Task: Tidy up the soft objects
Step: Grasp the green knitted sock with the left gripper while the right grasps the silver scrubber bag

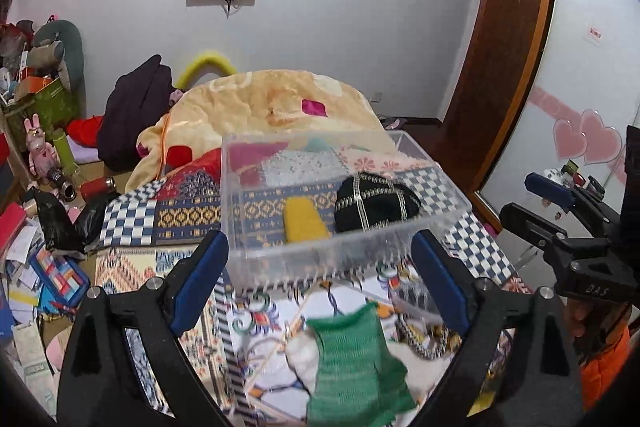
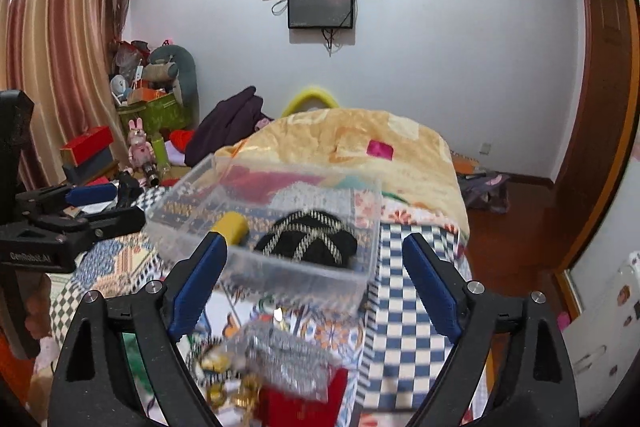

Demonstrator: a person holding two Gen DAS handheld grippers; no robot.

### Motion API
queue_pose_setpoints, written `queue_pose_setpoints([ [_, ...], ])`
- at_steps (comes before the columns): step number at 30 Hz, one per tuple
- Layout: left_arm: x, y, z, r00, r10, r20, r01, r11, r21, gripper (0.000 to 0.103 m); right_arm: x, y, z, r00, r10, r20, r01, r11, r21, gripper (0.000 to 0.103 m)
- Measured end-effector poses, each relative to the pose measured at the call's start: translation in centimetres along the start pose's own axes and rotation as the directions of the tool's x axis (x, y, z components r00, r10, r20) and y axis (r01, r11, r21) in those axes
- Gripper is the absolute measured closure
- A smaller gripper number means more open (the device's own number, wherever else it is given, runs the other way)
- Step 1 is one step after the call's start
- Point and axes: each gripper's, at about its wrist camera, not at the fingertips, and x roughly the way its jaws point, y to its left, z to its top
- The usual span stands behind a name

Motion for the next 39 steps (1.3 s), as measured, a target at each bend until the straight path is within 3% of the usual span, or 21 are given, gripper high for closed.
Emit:
queue_pose_setpoints([
  [10,0.6,-1.1,-4.8,0.996,-0.001,-0.090,0.003,1.000,0.019,0.009,1.4,0.5,-4.2,0.992,0.043,-0.121,-0.038,0.998,0.047,0.015],
  [17,1.4,-1.1,-7.0,0.990,-0.052,-0.132,0.048,0.998,-0.034,0.010,2.8,0.9,-5.5,0.986,0.015,-0.165,-0.009,0.999,0.042,0.015],
  [21,1.7,-1.7,-7.9,0.989,-0.052,-0.140,0.049,0.998,-0.026,0.024,3.1,0.3,-6.1,0.984,0.028,-0.178,-0.017,0.998,0.063,0.017],
  [26,2.0,-2.1,-8.7,0.986,-0.058,-0.153,0.056,0.998,-0.018,0.047,3.4,0.5,-6.7,0.975,0.065,-0.210,-0.050,0.996,0.078,0.051],
  [35,1.2,-1.7,-9.0,0.991,-0.056,-0.125,0.054,0.998,-0.021,0.074,2.7,0.0,-6.7,0.977,0.086,-0.193,-0.069,0.993,0.093,0.077],
  [39,0.3,-1.5,-8.4,0.993,-0.060,-0.098,0.058,0.998,-0.024,0.080,2.3,0.2,-6.3,0.980,0.085,-0.178,-0.071,0.994,0.085,0.087],
])
